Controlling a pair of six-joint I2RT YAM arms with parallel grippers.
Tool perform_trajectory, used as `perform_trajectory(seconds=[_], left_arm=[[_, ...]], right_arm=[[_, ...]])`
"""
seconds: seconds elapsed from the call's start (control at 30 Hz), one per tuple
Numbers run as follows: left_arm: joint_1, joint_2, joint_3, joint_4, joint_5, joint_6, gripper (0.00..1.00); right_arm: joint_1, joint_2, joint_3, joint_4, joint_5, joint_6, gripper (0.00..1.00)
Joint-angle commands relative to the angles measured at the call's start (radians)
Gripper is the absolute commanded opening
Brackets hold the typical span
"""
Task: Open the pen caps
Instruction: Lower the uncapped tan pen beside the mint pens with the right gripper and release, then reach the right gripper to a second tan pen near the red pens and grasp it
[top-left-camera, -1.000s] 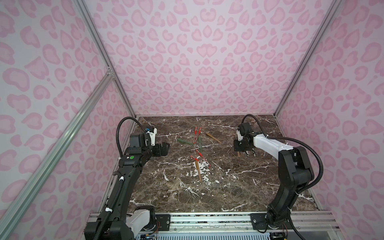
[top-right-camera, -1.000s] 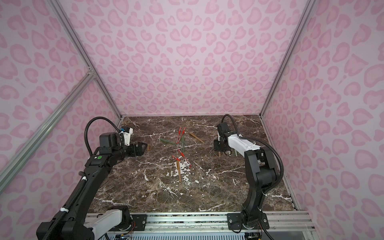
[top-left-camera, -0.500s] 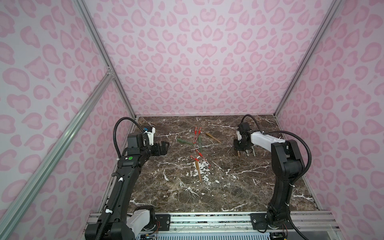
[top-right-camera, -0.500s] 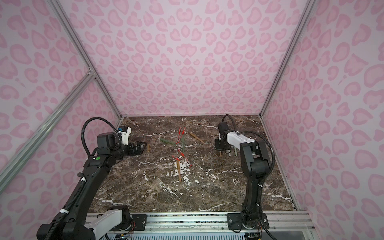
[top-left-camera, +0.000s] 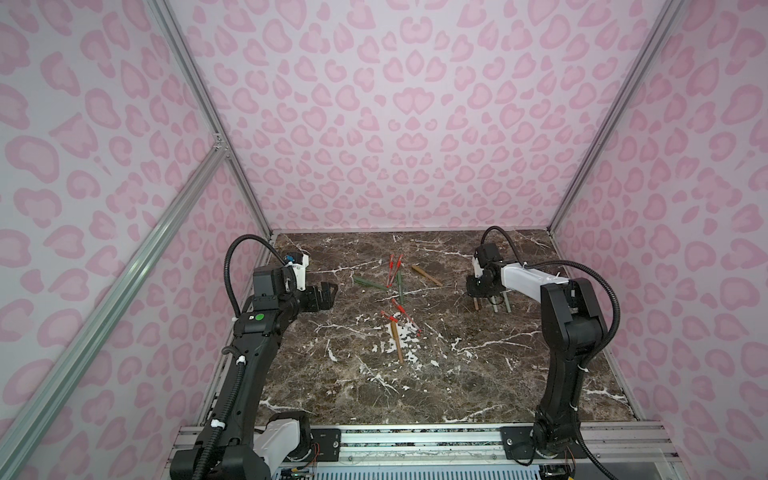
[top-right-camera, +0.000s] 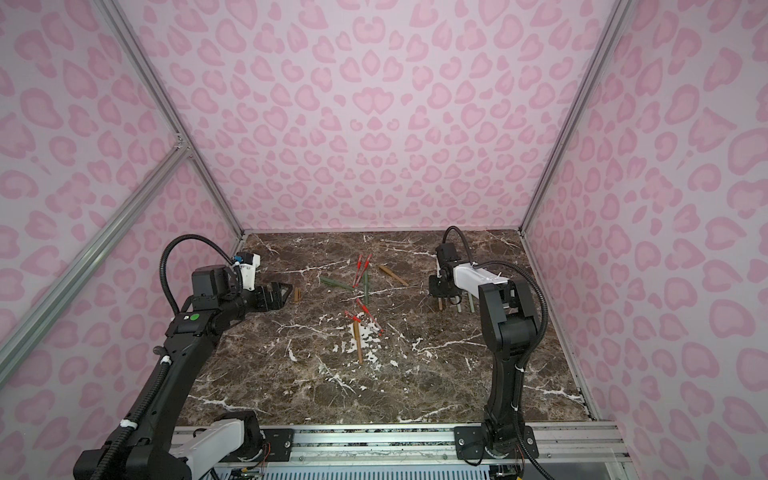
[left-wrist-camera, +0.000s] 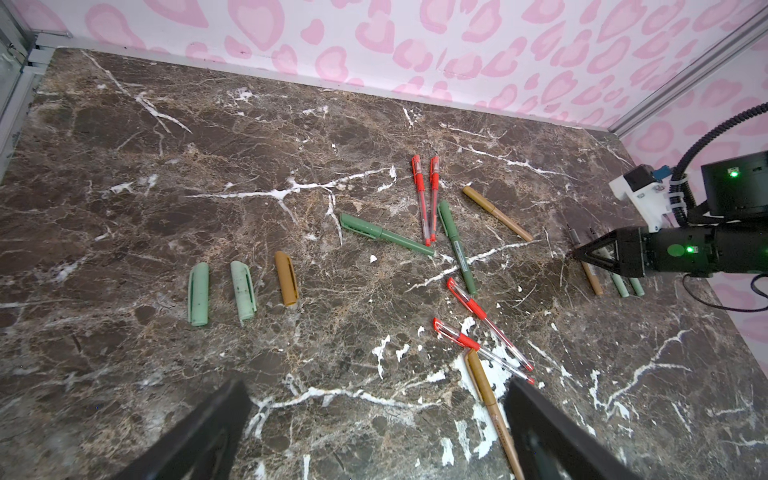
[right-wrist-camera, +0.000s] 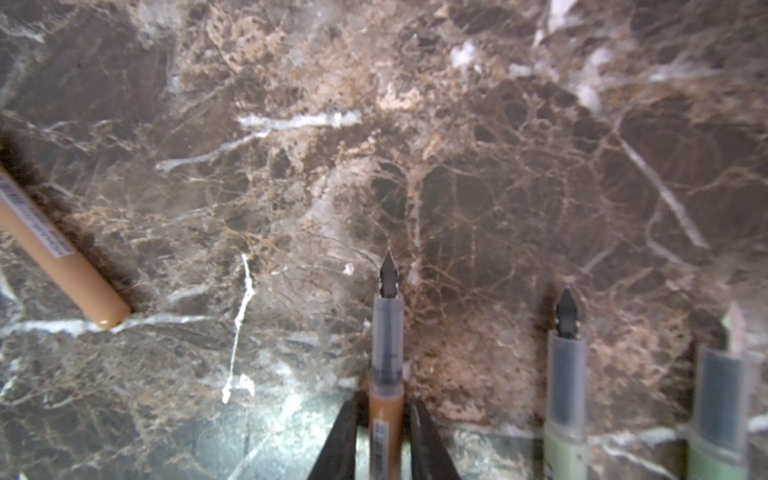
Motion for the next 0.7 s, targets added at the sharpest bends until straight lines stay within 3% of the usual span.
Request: perform_trajectory(seconds=[0.0,0.4,0.67], left_arm=[[0.005,-0.002,0.003,0.033,0.013,0.000,0.99],[0.012,0.001,0.002,0.046,0.018,-0.014,0.99],[0.016,0.008,0.003,0.044,0.025,-0.016,0.98]], right_arm=[[-0.002,0.023,0.001,-0.106,0.031,0.000,0.27],[0.032,-0.187,-0.021,-0.185,0.027,0.022,0.36],[0.206,-0.382,-0.188,-0.155,0.035,0.152,0.41]])
